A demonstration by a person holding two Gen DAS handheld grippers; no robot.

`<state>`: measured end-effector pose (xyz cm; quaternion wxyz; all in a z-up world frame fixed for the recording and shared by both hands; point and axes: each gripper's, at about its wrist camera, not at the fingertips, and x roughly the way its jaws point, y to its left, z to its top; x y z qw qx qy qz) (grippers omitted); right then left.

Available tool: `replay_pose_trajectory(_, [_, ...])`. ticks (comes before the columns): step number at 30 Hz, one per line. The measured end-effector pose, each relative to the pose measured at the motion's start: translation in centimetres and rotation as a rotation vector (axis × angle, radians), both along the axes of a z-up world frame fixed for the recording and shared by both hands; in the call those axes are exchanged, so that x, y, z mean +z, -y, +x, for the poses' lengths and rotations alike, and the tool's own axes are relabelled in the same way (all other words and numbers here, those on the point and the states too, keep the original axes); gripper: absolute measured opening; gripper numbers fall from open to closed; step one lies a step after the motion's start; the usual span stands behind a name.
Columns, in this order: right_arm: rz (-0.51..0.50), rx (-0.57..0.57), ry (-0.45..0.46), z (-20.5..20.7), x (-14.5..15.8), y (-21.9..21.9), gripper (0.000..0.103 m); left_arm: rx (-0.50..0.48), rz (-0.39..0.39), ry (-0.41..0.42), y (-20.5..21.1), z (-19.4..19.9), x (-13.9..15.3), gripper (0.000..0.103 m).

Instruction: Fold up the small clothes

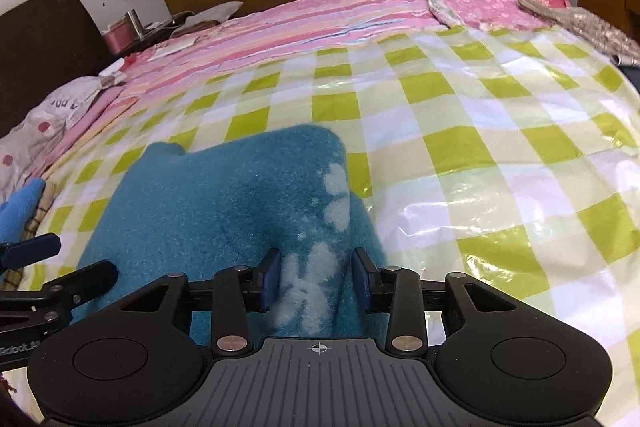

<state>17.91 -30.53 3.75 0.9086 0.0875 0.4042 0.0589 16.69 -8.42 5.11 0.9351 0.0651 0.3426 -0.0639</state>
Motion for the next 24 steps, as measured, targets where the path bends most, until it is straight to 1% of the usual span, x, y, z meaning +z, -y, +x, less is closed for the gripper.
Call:
replay_pose_trajectory(3, [-0.025, 0.001, 0.017, -0.9, 1.3, -0.4, 0.035, 0.007, -0.009, 0.000, -0.3, -0.6, 0.2, 0.089])
replay_pose_trajectory(6, [-0.079, 0.021, 0.060, -2.7, 2.6, -1.0, 0.035, 0.008, -0.009, 0.002, -0.5, -1.3, 0.4, 0.089])
replay_pose_trajectory(9, [-0.105, 0.041, 0.086, -4.6, 3.2, -1.4, 0.035, 0.011, -0.012, -0.002, -0.5, -1.8, 0.4, 0.089])
replay_pose_trajectory(11, [-0.104, 0.052, 0.075, -5.3, 3.0, -1.5, 0.035, 0.011, -0.013, -0.005, -0.5, -2.2, 0.4, 0.089])
replay_pose_trajectory(14, [-0.137, 0.043, 0.027, -5.7, 1.7, -1.5, 0.035, 0.009, -0.005, -0.008, -0.5, -3.0, 0.3, 0.089])
replay_pose_trajectory(16, [-0.124, 0.033, 0.011, -5.7, 1.1, -1.2, 0.038, 0.007, 0.001, -0.013, -0.5, -3.5, 0.2, 0.089])
replay_pose_trajectory(19, [-0.123, 0.015, 0.019, -6.1, 1.6, -1.3, 0.038, 0.007, 0.004, -0.016, -0.7, -4.3, 0.2, 0.089])
replay_pose_trajectory(24, [-0.161, 0.018, 0.049, -7.7, 2.7, -1.5, 0.039, 0.017, -0.020, -0.022, -1.1, -5.6, 0.1, 0.089])
